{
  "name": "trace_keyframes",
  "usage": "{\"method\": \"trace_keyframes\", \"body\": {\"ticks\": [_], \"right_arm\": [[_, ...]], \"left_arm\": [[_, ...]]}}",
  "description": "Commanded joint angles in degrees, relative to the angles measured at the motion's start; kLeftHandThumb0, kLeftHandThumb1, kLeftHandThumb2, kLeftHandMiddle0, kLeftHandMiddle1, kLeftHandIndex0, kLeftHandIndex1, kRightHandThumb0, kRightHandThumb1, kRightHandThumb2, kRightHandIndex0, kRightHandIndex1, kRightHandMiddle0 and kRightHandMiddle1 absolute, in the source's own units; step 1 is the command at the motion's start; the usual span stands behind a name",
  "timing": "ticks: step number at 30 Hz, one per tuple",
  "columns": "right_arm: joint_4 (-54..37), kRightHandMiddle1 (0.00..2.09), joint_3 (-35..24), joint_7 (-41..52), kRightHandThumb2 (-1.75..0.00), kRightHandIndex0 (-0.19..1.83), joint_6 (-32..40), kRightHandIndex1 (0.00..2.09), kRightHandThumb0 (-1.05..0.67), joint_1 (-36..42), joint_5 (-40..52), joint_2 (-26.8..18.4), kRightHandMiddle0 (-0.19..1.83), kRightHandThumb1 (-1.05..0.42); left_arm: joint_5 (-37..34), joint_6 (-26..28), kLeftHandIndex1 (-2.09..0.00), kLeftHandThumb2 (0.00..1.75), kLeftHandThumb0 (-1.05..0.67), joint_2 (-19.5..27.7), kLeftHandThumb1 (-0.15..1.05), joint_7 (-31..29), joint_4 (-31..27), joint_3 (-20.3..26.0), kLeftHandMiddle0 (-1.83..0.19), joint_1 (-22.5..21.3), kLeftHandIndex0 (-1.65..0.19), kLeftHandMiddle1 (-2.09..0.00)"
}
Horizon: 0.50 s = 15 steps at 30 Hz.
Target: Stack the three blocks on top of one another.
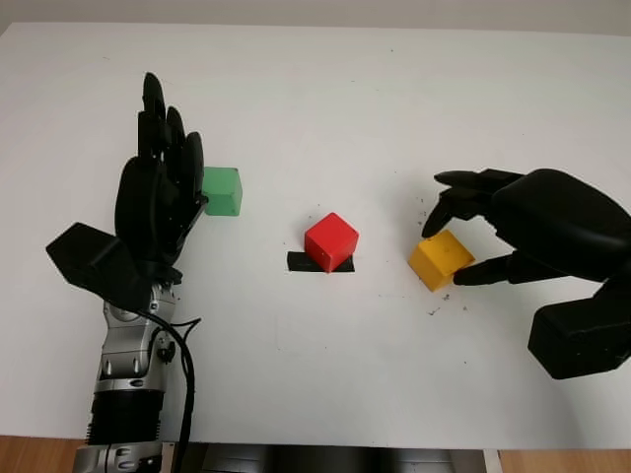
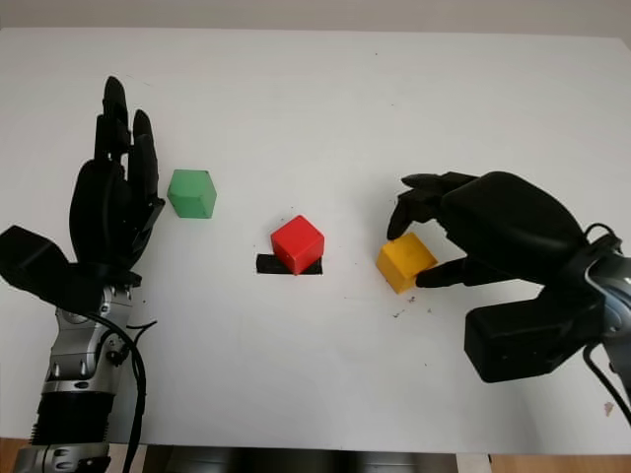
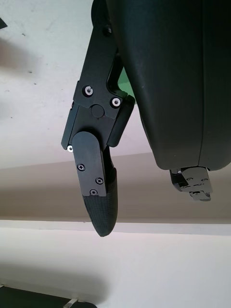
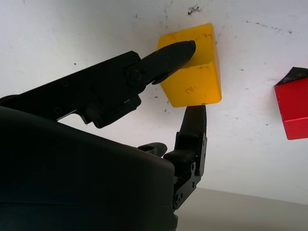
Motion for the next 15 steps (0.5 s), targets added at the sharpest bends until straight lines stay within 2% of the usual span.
{"method": "trace_keyframes", "body": {"ticks": [1, 11, 15], "right_arm": [[-0.46, 1.08, 0.51, 0.58, -0.05, 0.34, 0.19, 0.09, -0.39, 0.38, -0.58, -0.55, 0.44, -0.85], [-2.07, 0.86, 1.21, 3.82, -0.05, 0.34, 2.49, 0.06, -0.40, 0.05, -1.80, -0.61, 0.49, -0.85], [-2.18, 0.74, 1.86, 5.16, -0.06, 0.31, 2.73, 0.05, -0.46, -0.53, -2.53, -1.05, 0.43, -0.86]], "left_arm": [[-0.26, 0.15, 0.00, 0.55, -0.68, 0.37, 1.05, -0.24, -1.35, 0.20, 0.19, 0.68, 0.19, 0.00], [0.02, -0.08, 0.00, 0.53, -0.69, 0.15, 1.05, 0.24, -1.16, 0.16, 0.19, 0.25, 0.19, -0.01], [0.21, 0.02, 0.00, 0.53, -0.68, 0.08, 1.05, 0.59, -1.33, 0.16, 0.19, 0.14, 0.19, -0.03]]}}
